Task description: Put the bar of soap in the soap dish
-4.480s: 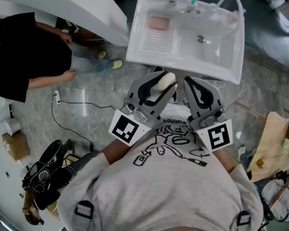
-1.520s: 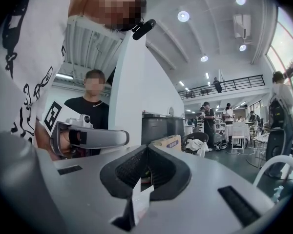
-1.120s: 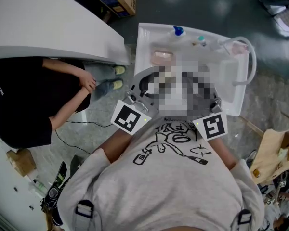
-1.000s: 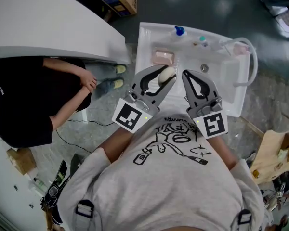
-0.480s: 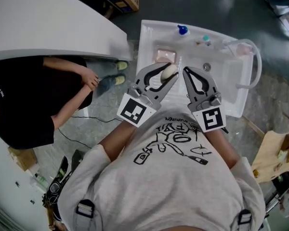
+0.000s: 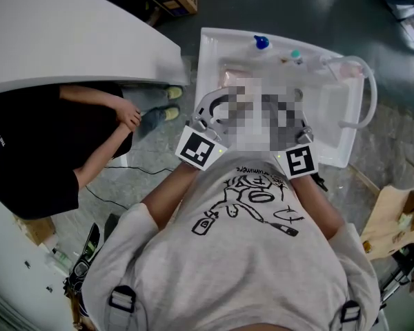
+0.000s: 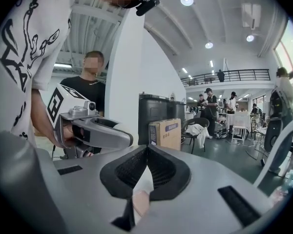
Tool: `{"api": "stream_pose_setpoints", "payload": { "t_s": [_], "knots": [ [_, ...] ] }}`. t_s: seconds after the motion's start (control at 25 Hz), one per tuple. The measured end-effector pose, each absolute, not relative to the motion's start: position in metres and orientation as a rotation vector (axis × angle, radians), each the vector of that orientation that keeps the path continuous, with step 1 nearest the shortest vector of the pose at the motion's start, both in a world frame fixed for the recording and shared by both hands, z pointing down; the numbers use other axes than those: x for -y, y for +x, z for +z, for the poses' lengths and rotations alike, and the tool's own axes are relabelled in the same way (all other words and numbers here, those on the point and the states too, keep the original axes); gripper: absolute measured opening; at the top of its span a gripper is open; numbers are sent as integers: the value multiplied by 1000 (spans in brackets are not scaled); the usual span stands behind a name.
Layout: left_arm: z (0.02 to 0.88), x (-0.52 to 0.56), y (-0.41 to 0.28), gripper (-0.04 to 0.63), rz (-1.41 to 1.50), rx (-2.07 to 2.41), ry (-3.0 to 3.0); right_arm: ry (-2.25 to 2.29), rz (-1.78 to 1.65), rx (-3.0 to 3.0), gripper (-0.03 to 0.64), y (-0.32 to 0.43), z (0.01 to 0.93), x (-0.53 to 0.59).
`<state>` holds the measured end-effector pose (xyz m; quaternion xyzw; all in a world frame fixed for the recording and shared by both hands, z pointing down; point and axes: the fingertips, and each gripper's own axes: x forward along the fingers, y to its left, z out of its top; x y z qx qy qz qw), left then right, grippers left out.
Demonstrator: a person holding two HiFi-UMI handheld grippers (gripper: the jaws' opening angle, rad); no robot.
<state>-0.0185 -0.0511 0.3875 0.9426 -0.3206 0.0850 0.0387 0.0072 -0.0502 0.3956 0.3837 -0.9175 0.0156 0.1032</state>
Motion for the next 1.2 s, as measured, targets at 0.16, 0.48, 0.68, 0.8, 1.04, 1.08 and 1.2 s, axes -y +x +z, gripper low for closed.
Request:
{"api": "stream_pose_setpoints", "payload": {
  "t_s": [0.16, 0.48, 0.68, 0.8, 1.04, 1.08, 1.2],
  "knots": [
    [401, 54, -18, 124, 309, 970, 2900, 1086, 37, 2668, 23, 3, 415, 51],
    [448, 59, -20, 124, 430, 954, 2887, 1077, 142, 2606, 23, 4, 463, 54],
    [481, 62, -20, 124, 562, 928, 2891, 1067, 163, 2560, 23, 7, 490, 60],
    [499, 64, -21, 124, 640, 902, 2892, 1053, 167, 2541, 23, 6, 503, 64],
    [521, 70, -17, 124, 737, 862, 2914, 1009, 190, 2508, 23, 4, 528, 65],
    [527, 71, -17, 124, 758, 857, 2917, 1009, 201, 2502, 23, 5, 532, 66],
    [544, 75, -19, 123, 819, 847, 2912, 1008, 233, 2482, 23, 6, 548, 68]
  ]
}}
